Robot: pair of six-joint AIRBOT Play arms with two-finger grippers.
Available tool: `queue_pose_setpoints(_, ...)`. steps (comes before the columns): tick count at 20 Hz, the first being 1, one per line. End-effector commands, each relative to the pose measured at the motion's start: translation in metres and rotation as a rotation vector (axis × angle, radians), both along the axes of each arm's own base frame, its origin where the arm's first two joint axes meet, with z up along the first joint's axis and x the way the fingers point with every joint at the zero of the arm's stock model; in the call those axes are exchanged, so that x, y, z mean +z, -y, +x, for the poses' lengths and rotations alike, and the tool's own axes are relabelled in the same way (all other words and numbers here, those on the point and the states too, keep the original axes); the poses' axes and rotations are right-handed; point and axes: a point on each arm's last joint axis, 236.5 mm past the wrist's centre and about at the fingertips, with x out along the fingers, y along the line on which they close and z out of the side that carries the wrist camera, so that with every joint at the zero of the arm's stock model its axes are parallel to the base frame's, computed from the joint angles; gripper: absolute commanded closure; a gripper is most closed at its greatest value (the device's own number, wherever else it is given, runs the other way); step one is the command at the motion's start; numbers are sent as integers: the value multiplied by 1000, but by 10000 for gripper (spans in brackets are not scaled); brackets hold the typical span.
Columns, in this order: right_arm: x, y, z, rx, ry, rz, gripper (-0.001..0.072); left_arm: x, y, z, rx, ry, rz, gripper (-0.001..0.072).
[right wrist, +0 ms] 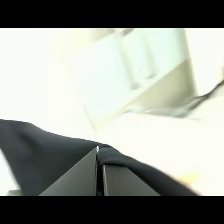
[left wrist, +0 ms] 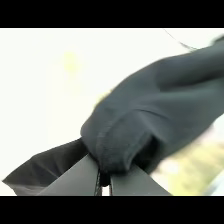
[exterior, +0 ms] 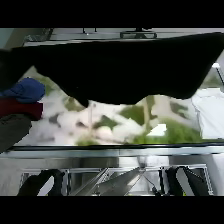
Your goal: Fold the shirts.
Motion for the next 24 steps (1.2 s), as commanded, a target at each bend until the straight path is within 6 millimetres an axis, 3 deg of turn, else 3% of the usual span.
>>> queue_pose_setpoints(1, -9, 12, 0, -176, -11, -127, 691, -19, -47, -7, 179, 2, 59, 682)
queue_pose_setpoints(2, -22, 14, 7, -169, -45, -136, 690, -44, -51, 2, 185, -58, 51, 682)
queue_pose_setpoints(5, -75, 0, 42, -42, -194, -85, 685, -122, -37, 34, 103, -253, -27, 682)
queue_pose_setpoints(7, -129, -22, 76, 54, -304, -68, 652, -175, -32, 58, 77, -387, -90, 681)
queue_pose_setpoints(8, -160, -30, 96, 74, -356, -65, 561, -202, -33, 70, 86, -448, -110, 681)
queue_pose_setpoints(9, -195, -37, 120, 75, -421, -56, 534, -231, -38, 83, 118, -505, -128, 678)
queue_pose_setpoints(10, -230, -36, 144, 54, -495, -46, 517, -259, -46, 97, 149, -538, -120, 568)
queue_pose_setpoints(11, -258, -29, 164, 22, -556, -26, 386, -282, -54, 109, 168, -557, -93, 310)
queue_pose_setpoints(12, -280, -21, 178, 10, -609, -6, 319, -299, -64, 119, 191, -579, -65, 28)
queue_pose_setpoints(13, -288, -12, 183, 24, -641, 10, 322, -313, -75, 127, 201, -614, -31, -11)
queue_pose_setpoints(14, -286, -2, 182, 39, -663, 35, 333, -324, -87, 131, 198, -652, 16, -11)
queue_pose_setpoints(15, -278, 12, 177, 47, -680, 62, 390, -333, -100, 130, 196, -692, 70, -10)
queue_pose_setpoints(17, -267, 44, 158, 40, -705, 82, 400, -349, -127, 124, 194, -793, 155, -10)
queue_pose_setpoints(19, -278, 75, 129, 2, -807, 57, 397, -364, -145, 115, 194, -894, 173, -10)
queue_pose_setpoints(21, -314, 98, 88, -65, -991, 3, 397, -383, -156, 103, 189, -982, 151, -10)
queue_pose_setpoints(23, -365, 121, 40, -205, -1208, -44, 384, -408, -165, 91, 203, -1052, 123, -10)
queue_pose_setpoints(24, -389, 130, 18, -284, -1293, -62, 322, -422, -169, 84, 208, -1079, 113, -10)
